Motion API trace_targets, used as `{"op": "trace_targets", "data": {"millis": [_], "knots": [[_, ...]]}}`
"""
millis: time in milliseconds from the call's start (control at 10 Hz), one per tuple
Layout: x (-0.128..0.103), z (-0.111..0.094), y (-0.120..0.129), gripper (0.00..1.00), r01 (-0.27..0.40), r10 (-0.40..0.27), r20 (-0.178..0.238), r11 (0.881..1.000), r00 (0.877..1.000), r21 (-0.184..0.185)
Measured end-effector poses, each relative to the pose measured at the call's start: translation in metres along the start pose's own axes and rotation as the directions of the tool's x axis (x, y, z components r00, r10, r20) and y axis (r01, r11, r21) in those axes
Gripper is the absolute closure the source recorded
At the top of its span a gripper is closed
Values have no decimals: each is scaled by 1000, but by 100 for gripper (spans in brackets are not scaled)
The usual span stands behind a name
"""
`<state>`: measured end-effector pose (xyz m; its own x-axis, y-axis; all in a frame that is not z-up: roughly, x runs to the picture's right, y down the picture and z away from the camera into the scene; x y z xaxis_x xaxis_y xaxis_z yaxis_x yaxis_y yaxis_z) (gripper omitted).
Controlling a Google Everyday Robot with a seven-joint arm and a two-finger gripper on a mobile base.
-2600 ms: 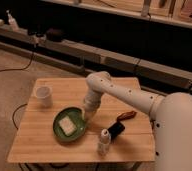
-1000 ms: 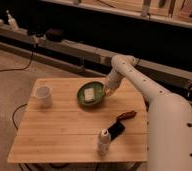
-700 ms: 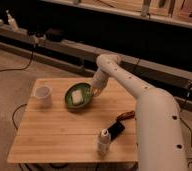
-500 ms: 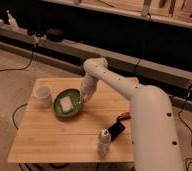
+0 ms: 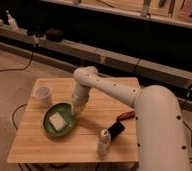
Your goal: Drag the ceramic bowl in a circle
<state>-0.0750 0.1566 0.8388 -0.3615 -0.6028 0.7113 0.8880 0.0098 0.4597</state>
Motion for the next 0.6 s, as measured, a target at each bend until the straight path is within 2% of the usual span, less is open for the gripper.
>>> {"op": "trace_targets", "data": {"millis": [100, 300, 400, 600], "knots": [[-12, 2, 10, 88, -3, 3, 10, 1000, 1000, 1], [-51, 10, 46, 88, -52, 51, 34, 998, 998, 29], [-66, 9, 69, 88, -105, 103, 28, 993, 994, 51], [-74, -5, 109, 88, -222, 225, -20, 970, 974, 95]]}}
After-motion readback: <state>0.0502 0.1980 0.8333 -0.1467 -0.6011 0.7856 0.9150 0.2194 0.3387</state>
